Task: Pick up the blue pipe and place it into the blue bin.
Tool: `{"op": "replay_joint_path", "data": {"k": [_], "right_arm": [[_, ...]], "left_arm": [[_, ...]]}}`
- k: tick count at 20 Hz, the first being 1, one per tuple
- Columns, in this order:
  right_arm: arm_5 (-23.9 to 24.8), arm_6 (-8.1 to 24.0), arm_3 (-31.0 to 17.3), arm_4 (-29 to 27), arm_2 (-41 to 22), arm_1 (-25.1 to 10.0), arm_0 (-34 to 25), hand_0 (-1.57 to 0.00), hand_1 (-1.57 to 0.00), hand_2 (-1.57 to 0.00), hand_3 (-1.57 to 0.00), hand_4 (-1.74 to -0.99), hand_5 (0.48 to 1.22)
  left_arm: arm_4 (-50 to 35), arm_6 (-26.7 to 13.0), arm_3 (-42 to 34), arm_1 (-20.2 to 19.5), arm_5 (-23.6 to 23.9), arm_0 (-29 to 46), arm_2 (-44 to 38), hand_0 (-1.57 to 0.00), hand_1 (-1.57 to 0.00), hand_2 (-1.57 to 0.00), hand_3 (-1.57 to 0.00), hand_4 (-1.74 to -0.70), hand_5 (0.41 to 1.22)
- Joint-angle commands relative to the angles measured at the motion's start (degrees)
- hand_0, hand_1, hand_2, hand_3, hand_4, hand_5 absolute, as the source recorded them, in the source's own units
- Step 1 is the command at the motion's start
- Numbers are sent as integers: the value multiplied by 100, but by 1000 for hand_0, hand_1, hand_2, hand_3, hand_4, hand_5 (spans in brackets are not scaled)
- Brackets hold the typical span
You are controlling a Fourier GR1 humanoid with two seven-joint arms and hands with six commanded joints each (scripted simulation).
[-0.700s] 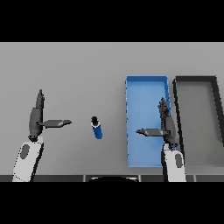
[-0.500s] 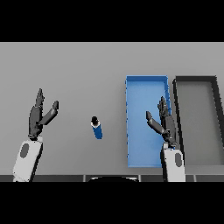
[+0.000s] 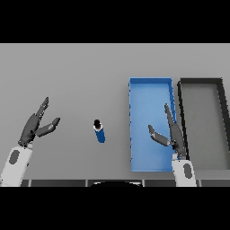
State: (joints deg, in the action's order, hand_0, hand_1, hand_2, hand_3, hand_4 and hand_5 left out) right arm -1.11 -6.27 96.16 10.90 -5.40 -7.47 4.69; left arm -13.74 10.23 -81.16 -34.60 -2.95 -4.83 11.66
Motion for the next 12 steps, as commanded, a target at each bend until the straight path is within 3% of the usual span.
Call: {"op": "replay_joint_path", "data": {"k": [1, 5, 12], "right_arm": [[-14, 52, 17, -20, 19, -27, -5, 1, 1, 1, 1, -1197, 621], [4, 61, -103, 32, 2, -20, -113, 1, 1, 1, 1, -1179, 616], [-45, 191, 95, -40, 30, -74, -15, 1, 1, 1, 1, -1189, 619]], "left_arm": [[-52, 103, -80, -81, -180, 35, 28, 1, 1, 1, 1, -966, 594], [-28, 2, -561, -352, -683, 291, 362, 1, 1, 1, 1, -1026, 549], [437, -481, -1176, -15, -921, 513, 1273, 1, 1, 1, 1, -1137, 464]]}}
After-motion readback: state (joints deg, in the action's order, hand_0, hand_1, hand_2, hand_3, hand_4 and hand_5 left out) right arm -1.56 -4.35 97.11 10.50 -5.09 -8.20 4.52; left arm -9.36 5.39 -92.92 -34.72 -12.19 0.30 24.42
